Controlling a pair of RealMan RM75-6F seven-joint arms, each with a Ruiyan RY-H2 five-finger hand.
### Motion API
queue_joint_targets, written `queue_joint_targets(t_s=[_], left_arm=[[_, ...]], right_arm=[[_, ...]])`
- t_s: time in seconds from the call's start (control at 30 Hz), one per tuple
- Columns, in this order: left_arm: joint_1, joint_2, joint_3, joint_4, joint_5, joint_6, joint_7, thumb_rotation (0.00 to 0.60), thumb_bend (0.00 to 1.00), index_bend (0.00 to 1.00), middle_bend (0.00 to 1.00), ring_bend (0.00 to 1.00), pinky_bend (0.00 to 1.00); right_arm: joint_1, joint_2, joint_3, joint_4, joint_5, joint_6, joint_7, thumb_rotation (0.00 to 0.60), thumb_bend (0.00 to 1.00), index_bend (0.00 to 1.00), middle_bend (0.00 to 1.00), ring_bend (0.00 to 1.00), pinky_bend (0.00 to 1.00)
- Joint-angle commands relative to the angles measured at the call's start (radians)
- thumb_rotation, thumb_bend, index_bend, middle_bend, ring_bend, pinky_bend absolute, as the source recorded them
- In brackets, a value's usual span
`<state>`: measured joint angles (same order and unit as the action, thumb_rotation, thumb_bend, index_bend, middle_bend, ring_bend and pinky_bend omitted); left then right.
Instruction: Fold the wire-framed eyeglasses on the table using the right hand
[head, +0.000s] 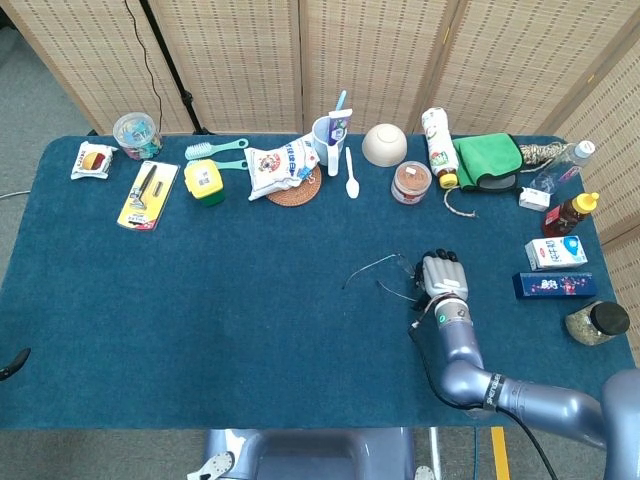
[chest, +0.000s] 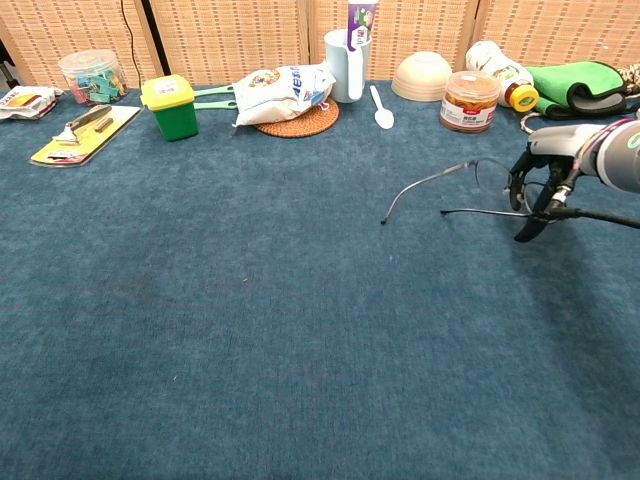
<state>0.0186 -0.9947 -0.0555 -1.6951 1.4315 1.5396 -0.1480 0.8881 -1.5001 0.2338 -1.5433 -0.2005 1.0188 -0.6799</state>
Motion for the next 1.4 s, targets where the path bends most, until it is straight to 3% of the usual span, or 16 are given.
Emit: queue_joint_targets(t_s=[0.03,0.7,1.03,1.4], left_arm=[[0.001,0.0,0.0,0.0,0.0,0.0,0.0,0.484,0.19,0.16,0.04,0.03,0.0],[0.002,0.007,0.005,0.004,0.011,-0.003,-0.034,0.485,0.19,0.16,0.04,0.03,0.0],[0.003,0.008,0.007,0.012,0.018,-0.003,-0.051,0.484,0.19,0.16,0.04,0.03,0.0],[0.008,0.007,0.01,0.02,0.016,-0.003,-0.062,0.485,0.19,0.16,0.04,0.03,0.0]], right_arm=[[-0.004,0.005,-0.005,0.002,-0.001,-0.006,0.003,0.6,0.14,0.48,0.13,0.01,0.0],[-0.008,-0.012,-0.006,-0.012,-0.018,0.063,0.002,0.6,0.14,0.3,0.05,0.0,0.0],[-0.013,-0.048,-0.006,-0.003,-0.036,0.107,-0.012,0.6,0.14,0.32,0.05,0.0,0.0],[-0.012,-0.08,0.01,0.031,-0.05,0.134,-0.044,0.6,0.16,0.4,0.07,0.0,0.0]])
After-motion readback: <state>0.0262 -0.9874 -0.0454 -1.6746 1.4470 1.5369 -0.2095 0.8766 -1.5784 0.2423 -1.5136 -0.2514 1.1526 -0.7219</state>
